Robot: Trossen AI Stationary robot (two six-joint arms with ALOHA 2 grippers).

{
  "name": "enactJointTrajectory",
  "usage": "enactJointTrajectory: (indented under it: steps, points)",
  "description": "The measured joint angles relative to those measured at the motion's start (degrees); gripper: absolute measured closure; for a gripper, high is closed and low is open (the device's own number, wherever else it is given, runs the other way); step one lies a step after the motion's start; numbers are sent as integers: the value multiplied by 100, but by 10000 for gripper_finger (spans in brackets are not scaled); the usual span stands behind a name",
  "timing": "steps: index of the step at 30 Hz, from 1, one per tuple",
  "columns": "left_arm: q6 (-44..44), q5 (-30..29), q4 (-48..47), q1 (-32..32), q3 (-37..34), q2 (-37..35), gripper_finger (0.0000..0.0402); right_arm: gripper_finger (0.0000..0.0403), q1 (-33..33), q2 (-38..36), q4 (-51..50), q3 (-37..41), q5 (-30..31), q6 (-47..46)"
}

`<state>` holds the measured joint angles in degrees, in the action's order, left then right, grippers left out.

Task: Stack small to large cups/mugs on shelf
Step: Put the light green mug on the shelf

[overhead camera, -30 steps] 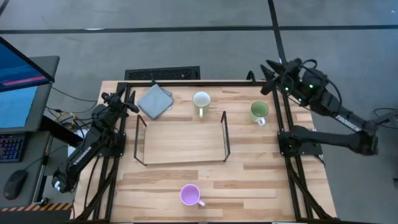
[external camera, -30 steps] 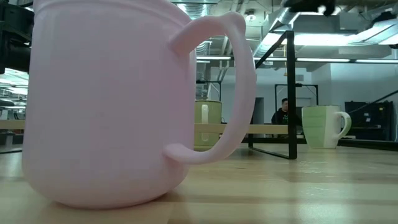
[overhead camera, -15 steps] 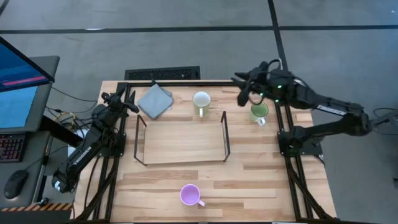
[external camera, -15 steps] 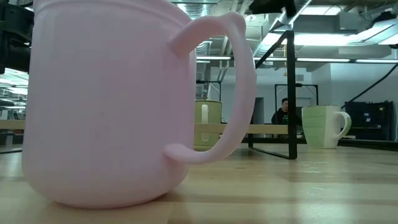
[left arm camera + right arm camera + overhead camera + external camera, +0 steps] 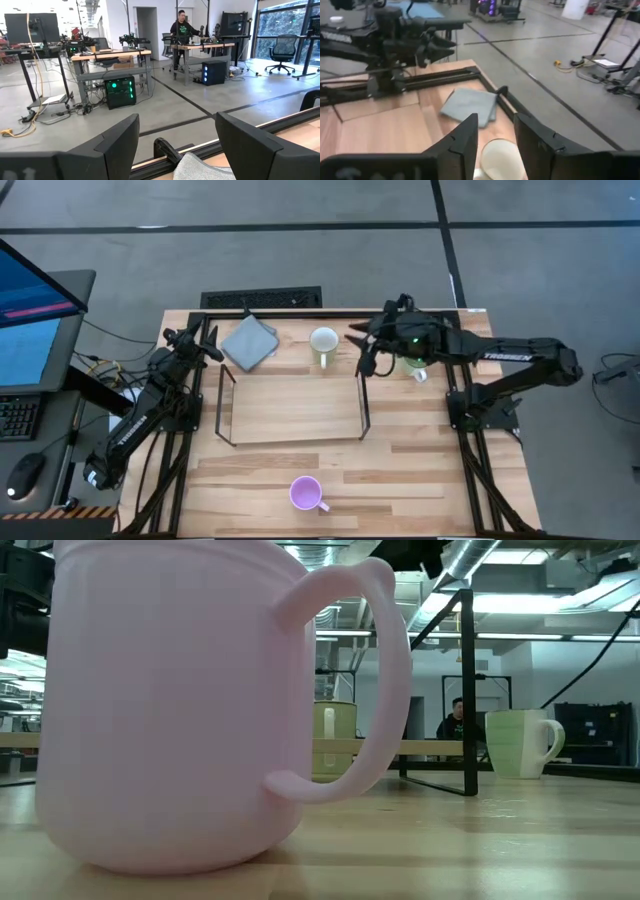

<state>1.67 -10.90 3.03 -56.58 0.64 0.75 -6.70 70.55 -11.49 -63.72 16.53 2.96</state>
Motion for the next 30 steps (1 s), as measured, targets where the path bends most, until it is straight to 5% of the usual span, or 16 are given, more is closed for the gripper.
enactJointTrajectory:
  steps: [11, 21, 30]
  points:
    - [0, 0, -2, 1, -1, 0, 148, 156, 324, 561, 49, -1, -7, -1]
    - [0, -1, -5, 2, -1, 0, 148, 148, 844, 1172, 308, 1, -17, 0]
    - [2, -2, -5, 0, -2, 0, 148, 148, 1090, 1814, 1661, 1, -9, -167]
